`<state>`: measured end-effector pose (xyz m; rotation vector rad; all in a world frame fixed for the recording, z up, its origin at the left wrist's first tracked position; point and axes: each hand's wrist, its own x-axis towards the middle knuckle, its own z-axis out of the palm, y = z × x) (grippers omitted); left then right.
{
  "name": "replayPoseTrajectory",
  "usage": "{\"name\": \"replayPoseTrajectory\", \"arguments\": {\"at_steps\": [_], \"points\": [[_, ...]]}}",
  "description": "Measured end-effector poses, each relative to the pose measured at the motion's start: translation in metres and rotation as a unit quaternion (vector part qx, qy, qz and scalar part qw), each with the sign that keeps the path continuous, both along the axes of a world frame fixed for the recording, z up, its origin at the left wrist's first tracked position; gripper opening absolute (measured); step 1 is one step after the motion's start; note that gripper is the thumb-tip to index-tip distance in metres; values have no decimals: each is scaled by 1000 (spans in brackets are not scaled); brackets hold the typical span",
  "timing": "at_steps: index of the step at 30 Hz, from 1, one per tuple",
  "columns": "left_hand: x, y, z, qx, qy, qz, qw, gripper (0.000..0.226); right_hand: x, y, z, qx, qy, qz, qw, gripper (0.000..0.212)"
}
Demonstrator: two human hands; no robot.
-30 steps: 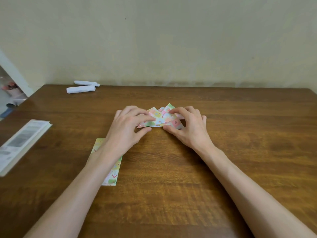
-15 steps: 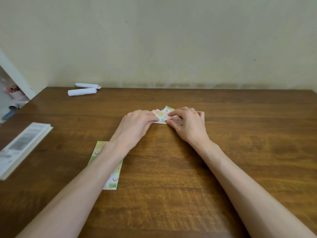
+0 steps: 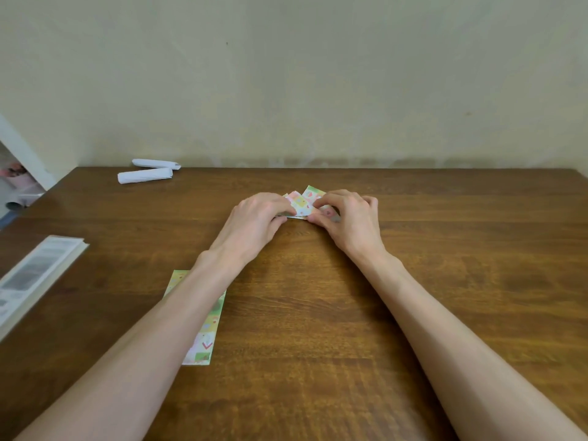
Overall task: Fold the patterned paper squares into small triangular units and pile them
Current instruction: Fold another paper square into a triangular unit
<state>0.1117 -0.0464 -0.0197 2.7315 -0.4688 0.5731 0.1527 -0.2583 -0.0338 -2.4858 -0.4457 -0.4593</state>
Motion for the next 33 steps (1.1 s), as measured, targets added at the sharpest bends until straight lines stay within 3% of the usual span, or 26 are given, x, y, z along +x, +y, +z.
{"name": "replayPoseTrajectory", "arguments": {"at_steps": [10,14,18,20,22,25,28,33], "points": [[-38,27,14,-78,-30,16,996,28,-32,1,6,13,-15,45,999,50],[-64,49,22,-102,-34,39,993,38,-55,20,10,-10,-85,35,996,57],[-83,70,24,-133,-36,67,988,44,-74,39,15,-10,-139,21,990,49],[-90,79,22,-151,-33,87,984,44,-81,47,16,5,-111,65,992,43],[-95,85,20,-167,-27,104,980,42,-90,55,18,10,-12,118,993,41],[-103,91,13,-174,-30,110,978,41,-104,71,18,-7,108,171,979,58],[-107,90,10,-177,-6,104,979,39,-114,85,13,-36,122,182,975,79],[-110,89,10,-168,19,92,981,39,-124,97,5,-69,78,174,979,94]]}}
